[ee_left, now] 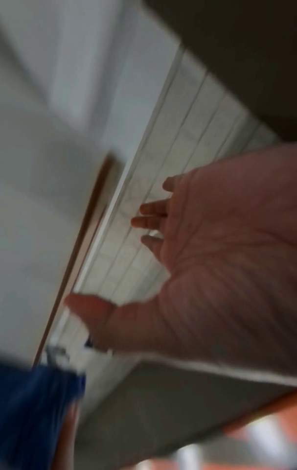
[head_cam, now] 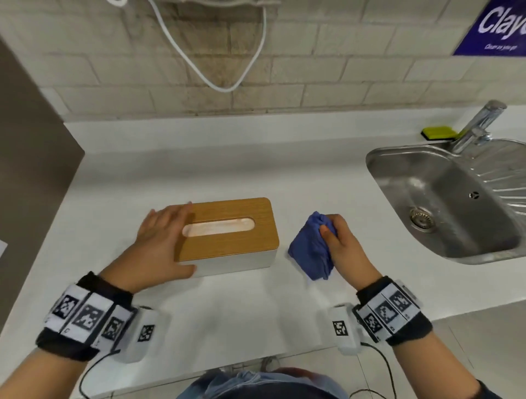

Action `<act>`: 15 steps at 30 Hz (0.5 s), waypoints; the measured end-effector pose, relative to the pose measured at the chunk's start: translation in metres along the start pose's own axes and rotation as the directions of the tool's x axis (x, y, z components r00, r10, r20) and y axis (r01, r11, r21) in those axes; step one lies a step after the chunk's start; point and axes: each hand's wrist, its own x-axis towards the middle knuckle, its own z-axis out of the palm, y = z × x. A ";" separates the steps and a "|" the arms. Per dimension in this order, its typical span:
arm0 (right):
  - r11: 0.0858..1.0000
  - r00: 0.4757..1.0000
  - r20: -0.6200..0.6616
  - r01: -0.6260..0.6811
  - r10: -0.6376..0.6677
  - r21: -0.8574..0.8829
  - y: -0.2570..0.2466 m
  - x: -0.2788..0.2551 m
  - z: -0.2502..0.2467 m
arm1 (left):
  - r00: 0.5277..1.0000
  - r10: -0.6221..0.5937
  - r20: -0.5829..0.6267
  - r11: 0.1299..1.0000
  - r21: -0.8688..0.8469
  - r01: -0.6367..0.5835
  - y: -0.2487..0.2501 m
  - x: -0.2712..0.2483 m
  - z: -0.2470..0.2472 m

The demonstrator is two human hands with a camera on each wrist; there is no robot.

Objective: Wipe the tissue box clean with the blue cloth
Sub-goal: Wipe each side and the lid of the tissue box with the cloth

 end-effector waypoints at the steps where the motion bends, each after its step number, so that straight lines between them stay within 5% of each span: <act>1: 0.995 0.998 -0.038 -0.036 0.040 0.089 0.003 0.001 0.002 | 0.999 0.032 -0.036 0.999 -0.020 -0.032 0.023 0.004 0.009; 4: 0.963 0.991 -0.046 -0.109 0.124 0.245 0.013 0.006 0.008 | 0.993 0.053 -0.106 0.997 0.059 -0.046 0.090 0.026 0.051; 9: 0.890 0.962 -0.066 -0.218 0.266 0.400 0.024 0.013 0.010 | 0.960 -0.152 -0.235 0.968 0.160 0.193 0.114 0.056 0.092; 15: 0.929 0.985 -0.108 -0.090 0.137 0.358 0.016 0.010 0.000 | 0.928 -0.117 -0.354 0.989 0.046 0.142 0.111 0.050 0.079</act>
